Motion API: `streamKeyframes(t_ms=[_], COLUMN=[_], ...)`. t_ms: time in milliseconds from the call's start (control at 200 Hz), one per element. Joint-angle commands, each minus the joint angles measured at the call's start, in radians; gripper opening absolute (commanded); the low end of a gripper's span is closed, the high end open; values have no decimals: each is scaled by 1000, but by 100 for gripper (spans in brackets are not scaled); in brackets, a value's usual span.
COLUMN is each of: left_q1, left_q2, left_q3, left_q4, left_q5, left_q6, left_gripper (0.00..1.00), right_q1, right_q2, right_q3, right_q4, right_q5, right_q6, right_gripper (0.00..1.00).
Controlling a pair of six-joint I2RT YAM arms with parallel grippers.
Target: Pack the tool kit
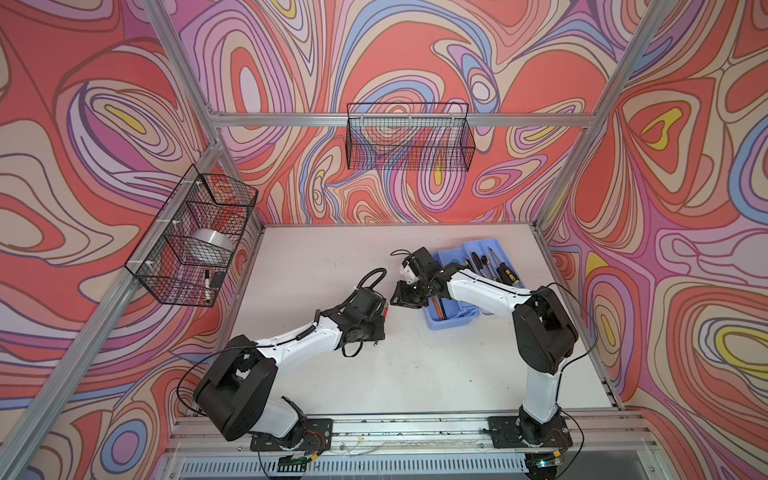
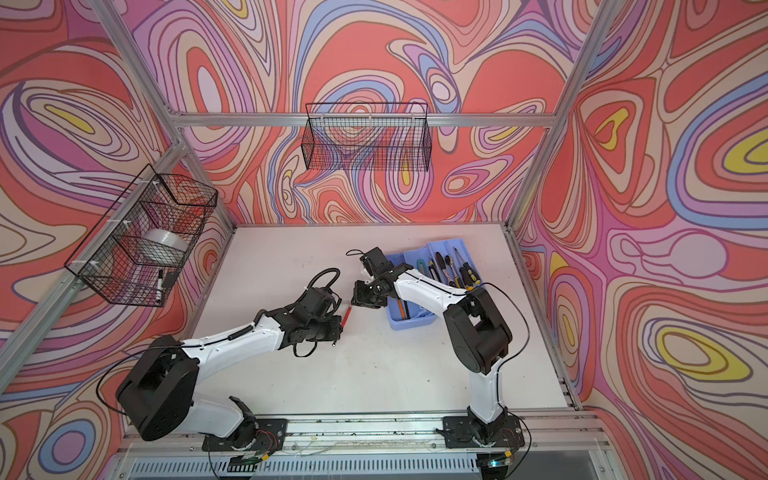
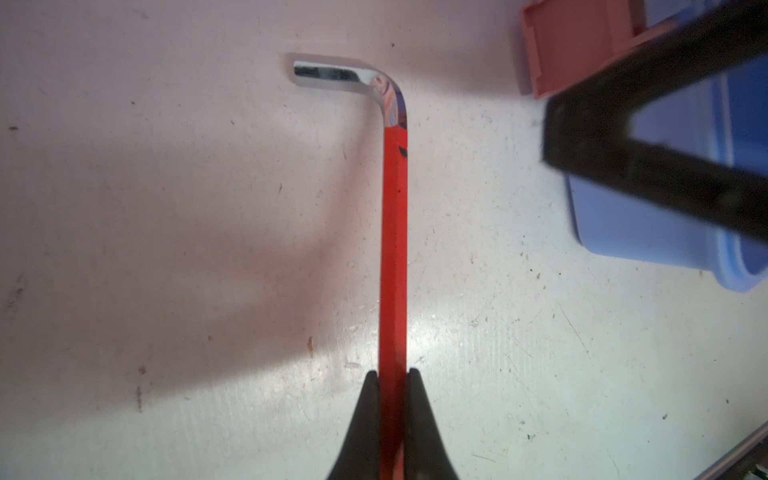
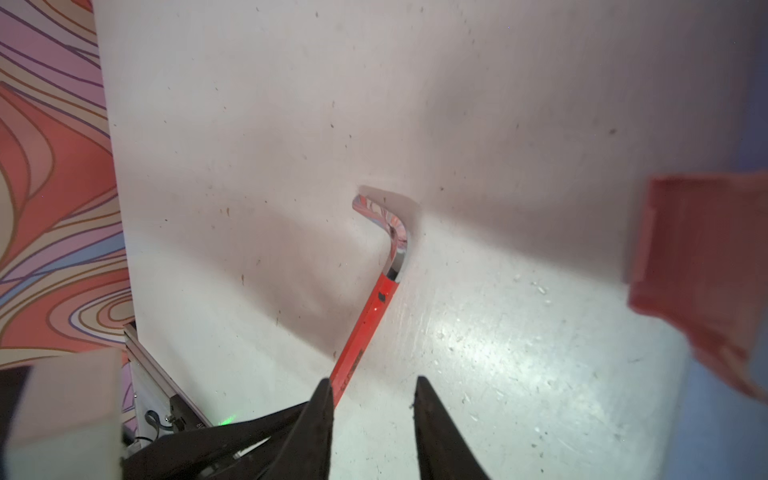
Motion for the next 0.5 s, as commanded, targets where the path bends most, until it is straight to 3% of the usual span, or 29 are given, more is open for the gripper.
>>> streamKeyframes(t_ms=[0, 496], left_q1=[3, 3], left_q2=[3, -13], left_q3=[-4, -21], left_q4=[44, 79], left_q5=[4, 11], left_q6=[-13, -30], left_gripper=[0, 0], right_q1=[9, 20], right_q2=[20, 87], right_q3=[-21, -24], right_q4=[41, 101], right_q5=[-23, -52], right_q6=[50, 118], right_gripper=[34, 35])
